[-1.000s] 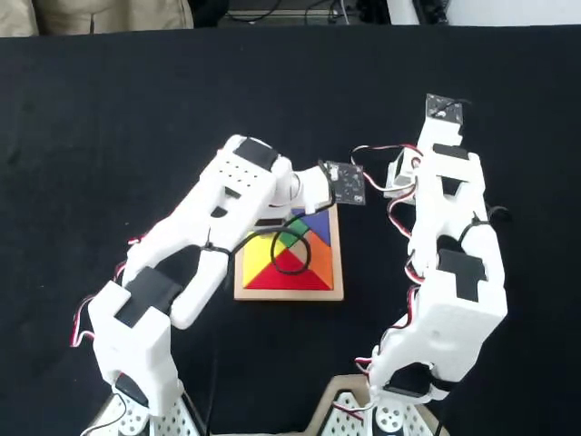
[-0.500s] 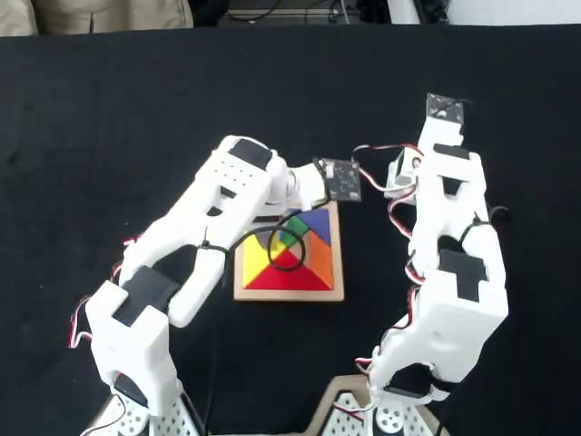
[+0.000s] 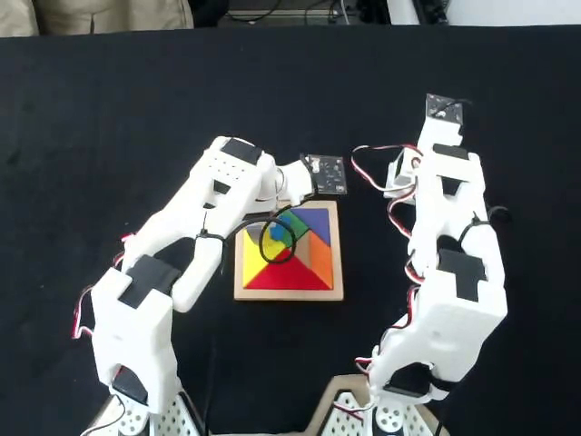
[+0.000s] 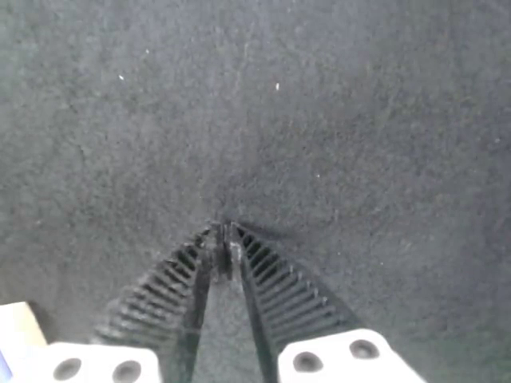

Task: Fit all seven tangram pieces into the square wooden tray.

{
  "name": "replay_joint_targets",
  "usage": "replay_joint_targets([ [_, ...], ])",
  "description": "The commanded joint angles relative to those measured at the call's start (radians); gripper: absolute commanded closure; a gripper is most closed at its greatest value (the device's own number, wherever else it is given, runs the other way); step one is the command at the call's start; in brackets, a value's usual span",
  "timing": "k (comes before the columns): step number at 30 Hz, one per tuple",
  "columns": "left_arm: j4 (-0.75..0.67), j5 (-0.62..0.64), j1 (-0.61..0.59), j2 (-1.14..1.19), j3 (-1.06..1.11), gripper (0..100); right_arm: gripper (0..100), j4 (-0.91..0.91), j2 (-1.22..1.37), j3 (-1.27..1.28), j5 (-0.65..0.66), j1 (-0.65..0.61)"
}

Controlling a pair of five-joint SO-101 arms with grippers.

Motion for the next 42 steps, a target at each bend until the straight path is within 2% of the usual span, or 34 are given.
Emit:
replay_joint_targets([
  [1,-0.014,-0.008,-0.015,-0.003,-0.035,73,98.7,-0.015,-0.005,-0.065,0.006,0.012],
  [7,-0.012,0.080,-0.038,-0.003,-0.104,73,98.7,-0.015,-0.005,-0.065,0.008,0.012],
  [18,-0.012,0.084,-0.041,0.015,-0.120,73,98.7,-0.015,-0.004,-0.065,0.008,0.011],
  [20,0.020,0.084,-0.039,0.011,-0.124,73,98.7,-0.015,-0.004,-0.065,0.009,0.011],
  [24,0.175,0.078,-0.018,-0.072,-0.160,73,98.7,-0.015,-0.004,-0.065,0.009,0.011],
  [27,0.215,0.083,0.019,-0.150,-0.156,73,98.7,-0.015,-0.004,-0.065,0.009,0.011],
  [30,0.173,0.100,0.054,-0.166,-0.148,73,98.7,-0.015,-0.004,-0.065,0.008,0.011],
  [36,-0.048,0.247,0.076,-0.054,-0.099,73,98.7,-0.015,-0.004,-0.064,0.008,0.011],
  [42,-0.055,0.273,0.071,0.020,-0.143,73,98.7,-0.015,-0.004,-0.065,0.009,0.011],
])
